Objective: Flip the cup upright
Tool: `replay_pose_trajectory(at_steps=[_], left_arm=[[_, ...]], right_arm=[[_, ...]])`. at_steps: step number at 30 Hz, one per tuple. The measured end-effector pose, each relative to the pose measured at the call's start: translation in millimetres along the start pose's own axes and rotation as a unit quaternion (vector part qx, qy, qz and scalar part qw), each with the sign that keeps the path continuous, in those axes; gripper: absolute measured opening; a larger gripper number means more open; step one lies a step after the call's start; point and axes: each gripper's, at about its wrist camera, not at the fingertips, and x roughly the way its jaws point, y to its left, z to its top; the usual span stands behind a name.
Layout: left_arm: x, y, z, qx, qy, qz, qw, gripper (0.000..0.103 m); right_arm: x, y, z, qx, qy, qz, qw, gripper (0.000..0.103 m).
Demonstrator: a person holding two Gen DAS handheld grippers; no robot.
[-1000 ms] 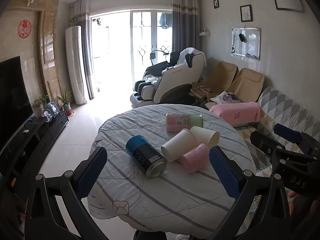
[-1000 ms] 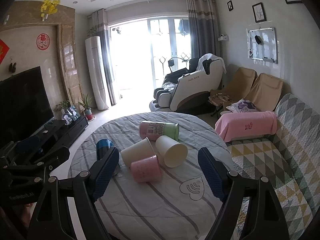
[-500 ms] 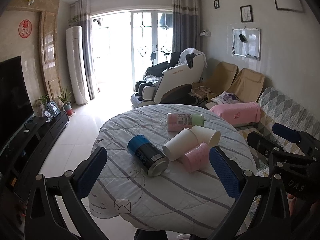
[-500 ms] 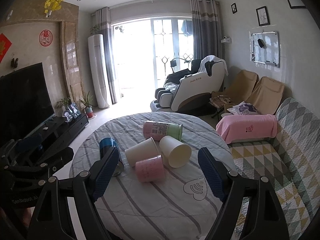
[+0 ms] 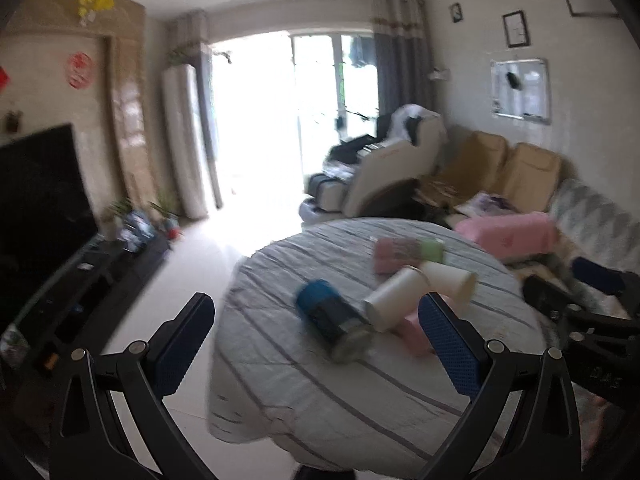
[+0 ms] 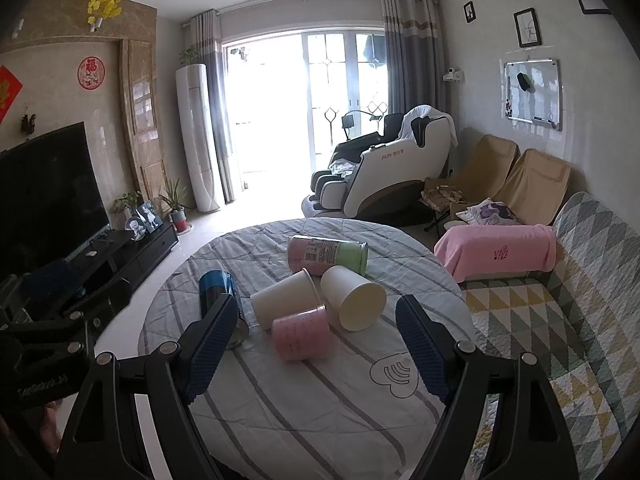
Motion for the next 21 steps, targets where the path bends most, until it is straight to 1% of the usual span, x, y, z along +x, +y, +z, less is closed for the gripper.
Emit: replay_pose_trajectory(at_steps=[1,2,6,10,15,19,21], left_arm=[[0,-1,0,0.004,-0.007,0.013,0.9999,0.103],[0,-1,0,0.006,-0.008,0.014,0.9999,0.103],[4,0,-1,0.001,-0.001,-0.003,1.0000,0.103],[10,-6,-4,0.012,0.004,-0.005,0.9999,0.103],[19,-12,-2,0.023,0.016,-0.017,0.9994,0.103],[36,-22,7,0.048,0.045,-0.054,0.9964,0.103],[47,-30,13,0.071,0.063,-0.068,0.9931,0.103]], right_arm=[[0,1,0,-0.001,-0.002,-0.001,1.000,0.082],[-1,1,0,-0.003,-0.006,-0.002,1.000,0.082],[-6,5,0,-0.015,-0.036,-0.008,0.999,0.082],[-6,7,0,-0.028,-0.048,-0.014,0.998,0.082],[3,2,-2,-0.025,-0.036,-0.014,0.999,0.082],[14,-12,-4,-0.014,-0.015,-0.015,1.000,0.082],[22,-21,-4,-0.003,0.001,-0.010,1.000,0.082]])
